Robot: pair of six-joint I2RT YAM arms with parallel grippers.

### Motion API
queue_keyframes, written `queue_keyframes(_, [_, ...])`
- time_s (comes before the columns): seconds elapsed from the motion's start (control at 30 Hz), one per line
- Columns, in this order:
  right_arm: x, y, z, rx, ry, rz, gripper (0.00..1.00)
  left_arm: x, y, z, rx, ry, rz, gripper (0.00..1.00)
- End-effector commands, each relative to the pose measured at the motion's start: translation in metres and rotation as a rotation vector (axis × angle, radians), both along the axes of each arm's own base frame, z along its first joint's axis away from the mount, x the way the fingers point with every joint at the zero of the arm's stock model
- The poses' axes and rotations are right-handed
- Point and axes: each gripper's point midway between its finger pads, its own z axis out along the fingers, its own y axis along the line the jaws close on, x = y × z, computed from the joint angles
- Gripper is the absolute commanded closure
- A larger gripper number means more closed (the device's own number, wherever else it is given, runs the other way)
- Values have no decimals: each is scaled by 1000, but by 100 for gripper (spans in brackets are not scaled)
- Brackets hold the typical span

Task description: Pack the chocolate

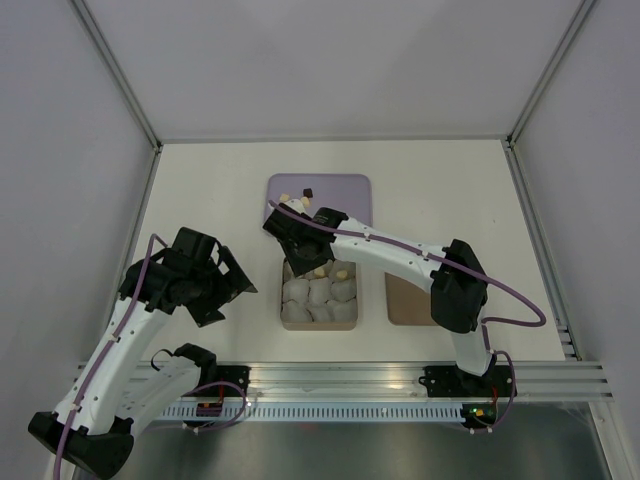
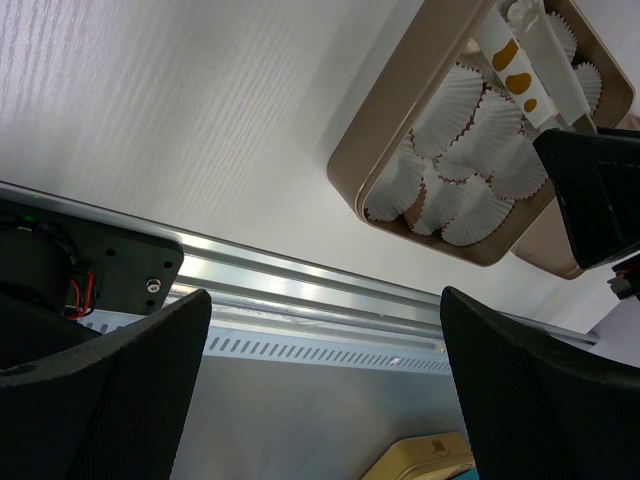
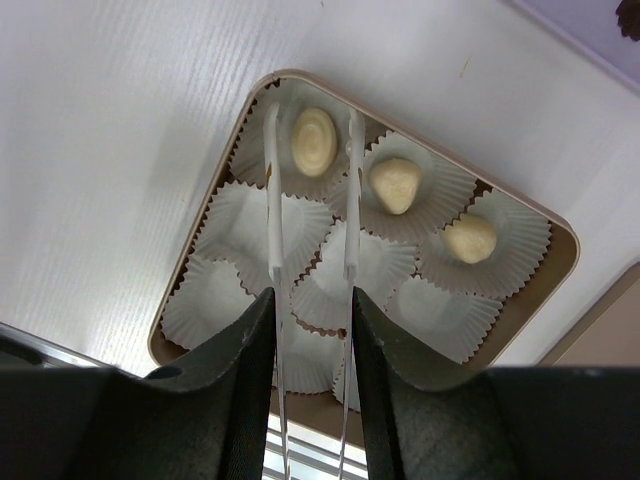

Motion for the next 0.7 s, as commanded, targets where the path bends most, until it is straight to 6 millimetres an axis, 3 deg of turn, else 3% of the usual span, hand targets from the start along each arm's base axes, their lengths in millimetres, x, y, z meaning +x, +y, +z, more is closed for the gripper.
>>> queue_keyframes(0.0, [13,9,30,54,-64,-15,60,-3,-1,1,-12,12,10,0])
queue_keyframes(0.3, [2,-4,54,91,-58,-58,62,-3,-2,2,-14,13,9,0])
queue_keyframes(0.53, [-1,-20,106,166,-114,-129,63,0,-3,3,-10,13,0,0])
queue_keyframes(0.67, [7,-30,119,202,-114,-212,63,4,-4,6,-5,5,-8,0])
